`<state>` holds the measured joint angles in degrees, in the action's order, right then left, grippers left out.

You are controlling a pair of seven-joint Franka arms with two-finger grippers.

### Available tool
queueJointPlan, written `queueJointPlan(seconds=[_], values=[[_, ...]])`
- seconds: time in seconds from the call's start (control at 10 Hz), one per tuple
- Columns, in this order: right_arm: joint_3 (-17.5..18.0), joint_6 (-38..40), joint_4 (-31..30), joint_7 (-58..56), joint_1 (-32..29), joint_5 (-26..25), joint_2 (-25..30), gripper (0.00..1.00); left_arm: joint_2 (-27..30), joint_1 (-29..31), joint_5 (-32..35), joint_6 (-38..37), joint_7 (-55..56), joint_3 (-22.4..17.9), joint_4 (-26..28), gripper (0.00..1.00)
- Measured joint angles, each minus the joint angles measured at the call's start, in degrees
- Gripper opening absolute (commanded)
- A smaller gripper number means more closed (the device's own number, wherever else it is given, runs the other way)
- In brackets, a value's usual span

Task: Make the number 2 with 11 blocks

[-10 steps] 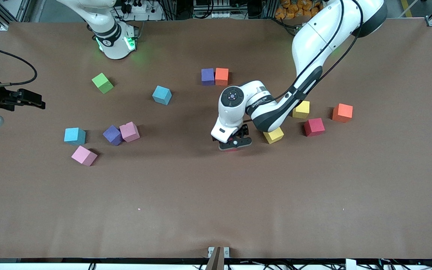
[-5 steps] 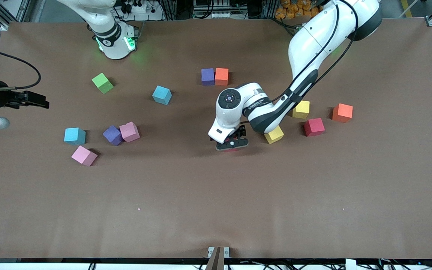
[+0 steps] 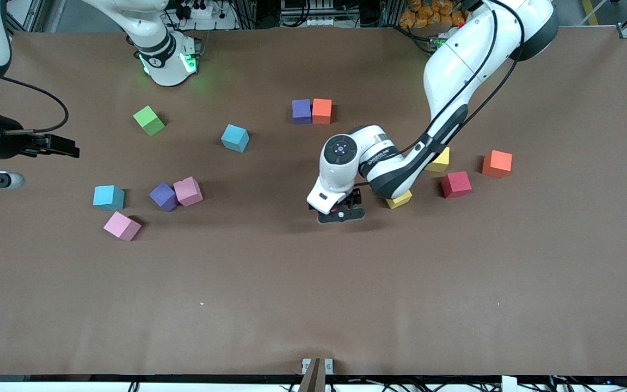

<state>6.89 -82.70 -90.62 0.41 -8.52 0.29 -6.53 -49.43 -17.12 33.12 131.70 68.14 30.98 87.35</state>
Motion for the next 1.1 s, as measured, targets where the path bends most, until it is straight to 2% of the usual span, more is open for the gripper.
queueJointPlan(seconds=[1.1], values=[[0.13,-0.82,-3.15,1.29,0.0,0.01,0.01,1.0,-0.03,0.78,-0.1,0.11,-0.45,0.21,-0.23,1.0]])
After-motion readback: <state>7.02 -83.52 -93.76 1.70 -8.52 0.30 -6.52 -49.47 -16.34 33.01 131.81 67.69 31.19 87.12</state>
